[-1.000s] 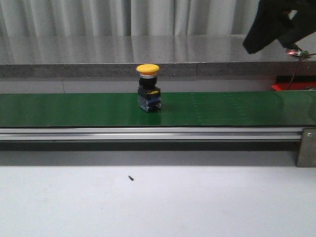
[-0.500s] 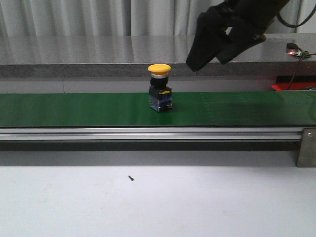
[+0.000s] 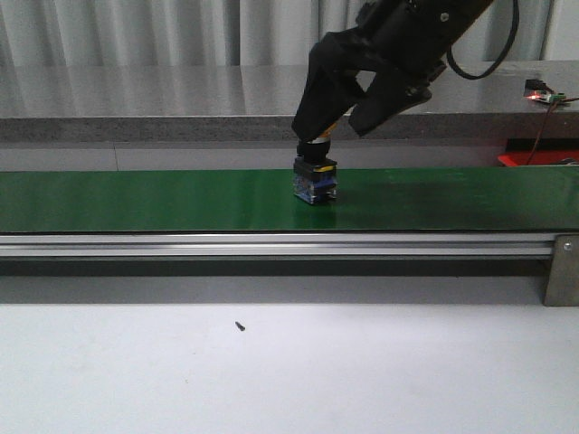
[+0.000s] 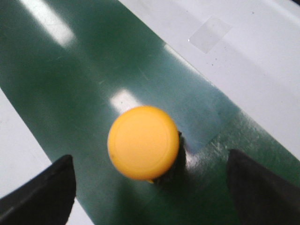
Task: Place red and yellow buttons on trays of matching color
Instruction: 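Lower the right gripper onto the second yellow button and grasp it, then lift the second yellow button into the yellow tray and release it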
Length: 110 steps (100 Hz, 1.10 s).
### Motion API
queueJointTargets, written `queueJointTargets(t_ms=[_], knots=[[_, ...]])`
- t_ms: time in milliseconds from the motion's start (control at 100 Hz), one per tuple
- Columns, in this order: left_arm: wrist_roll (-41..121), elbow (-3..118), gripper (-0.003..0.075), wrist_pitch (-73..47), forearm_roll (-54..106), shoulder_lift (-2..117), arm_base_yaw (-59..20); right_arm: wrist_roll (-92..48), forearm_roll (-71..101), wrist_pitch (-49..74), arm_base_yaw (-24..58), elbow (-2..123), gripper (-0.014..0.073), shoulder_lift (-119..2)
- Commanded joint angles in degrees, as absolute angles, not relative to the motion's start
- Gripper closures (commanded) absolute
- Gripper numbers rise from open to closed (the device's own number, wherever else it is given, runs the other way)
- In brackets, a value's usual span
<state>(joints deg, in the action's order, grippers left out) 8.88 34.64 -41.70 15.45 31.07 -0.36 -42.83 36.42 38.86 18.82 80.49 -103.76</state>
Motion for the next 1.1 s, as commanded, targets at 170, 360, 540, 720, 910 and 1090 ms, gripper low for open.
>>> queueJointTargets(t_ms=[170, 360, 540, 720, 910, 1090], knots=[[8.7, 36.2, 0.0740, -38.0, 16.3, 31.3, -0.8, -43.4, 38.9, 36.5, 19.1, 83.5, 0.0071, -104.1], [8.7, 36.2, 0.0740, -38.0, 16.3, 31.3, -0.8, -43.4, 38.9, 35.3, 19.1, 83.5, 0.0440, -104.2], [8.7, 36.2, 0.0740, -38.0, 16.3, 31.3, -0.8, -43.4, 39.0, 34.9, 19.1, 83.4, 0.0505, -103.4], [8.7, 36.2, 0.0740, -38.0, 16.3, 31.3, -0.8, -43.1, 39.3, 33.3, 19.0, 79.6, 0.0505, -99.0], [8.7, 36.2, 0.0740, -38.0, 16.3, 31.3, -0.8, -42.4, 39.3, 29.3, 19.0, 71.4, 0.0505, -91.7], [8.7, 36.2, 0.0740, -38.0, 16.3, 31.3, -0.8, -40.1, 39.2, 28.0, 17.8, 64.4, 0.0505, -84.4]])
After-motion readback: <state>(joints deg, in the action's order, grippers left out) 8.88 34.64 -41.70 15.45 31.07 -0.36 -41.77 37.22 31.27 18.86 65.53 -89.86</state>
